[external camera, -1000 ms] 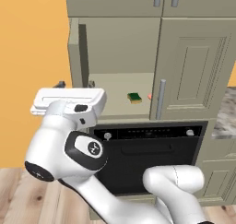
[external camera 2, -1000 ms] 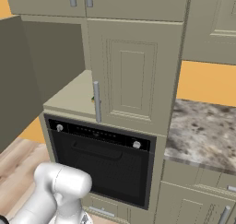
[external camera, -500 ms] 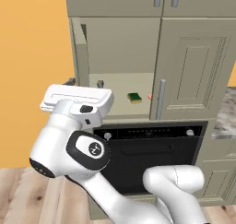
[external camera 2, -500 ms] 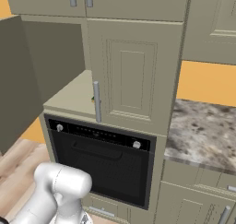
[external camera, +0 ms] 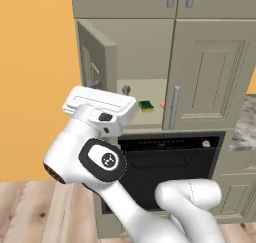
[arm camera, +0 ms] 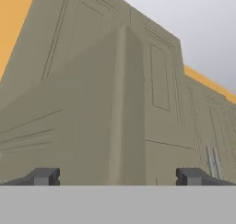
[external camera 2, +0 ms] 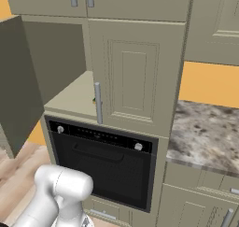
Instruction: Pick up the bar soap and sponge from the sink, and place them back in the cabinet, and close the cabinet doors.
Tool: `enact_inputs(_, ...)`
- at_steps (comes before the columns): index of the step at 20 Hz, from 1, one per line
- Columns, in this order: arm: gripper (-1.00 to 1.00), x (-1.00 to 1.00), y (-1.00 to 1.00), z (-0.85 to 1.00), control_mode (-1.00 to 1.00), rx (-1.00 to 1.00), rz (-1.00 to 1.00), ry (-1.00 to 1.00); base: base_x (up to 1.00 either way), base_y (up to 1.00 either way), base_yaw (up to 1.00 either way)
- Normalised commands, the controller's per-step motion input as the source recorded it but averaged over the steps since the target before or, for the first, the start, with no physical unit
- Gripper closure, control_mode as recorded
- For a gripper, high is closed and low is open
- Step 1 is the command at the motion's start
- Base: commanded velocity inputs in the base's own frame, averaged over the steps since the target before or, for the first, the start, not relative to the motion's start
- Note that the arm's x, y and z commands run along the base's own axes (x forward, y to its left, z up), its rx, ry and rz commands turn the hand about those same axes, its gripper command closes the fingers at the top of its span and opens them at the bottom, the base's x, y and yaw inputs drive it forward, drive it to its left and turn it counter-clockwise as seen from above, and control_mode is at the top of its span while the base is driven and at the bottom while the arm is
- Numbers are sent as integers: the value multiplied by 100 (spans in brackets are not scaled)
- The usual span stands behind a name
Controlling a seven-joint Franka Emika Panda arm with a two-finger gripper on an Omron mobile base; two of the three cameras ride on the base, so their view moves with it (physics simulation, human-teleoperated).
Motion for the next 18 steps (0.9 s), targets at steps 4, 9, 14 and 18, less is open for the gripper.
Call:
enact_inputs(4,-100,30,-58,0,-100,0,-15,0,0,0,0)
enact_inputs(9,-100,30,-56,0,-100,1,-14,0,0,0,0)
enact_inputs(14,-100,29,-52,0,-100,1,-12,0,0,0,0)
enact_inputs(18,-100,32,-52,0,-100,3,-6,0,0,0,0)
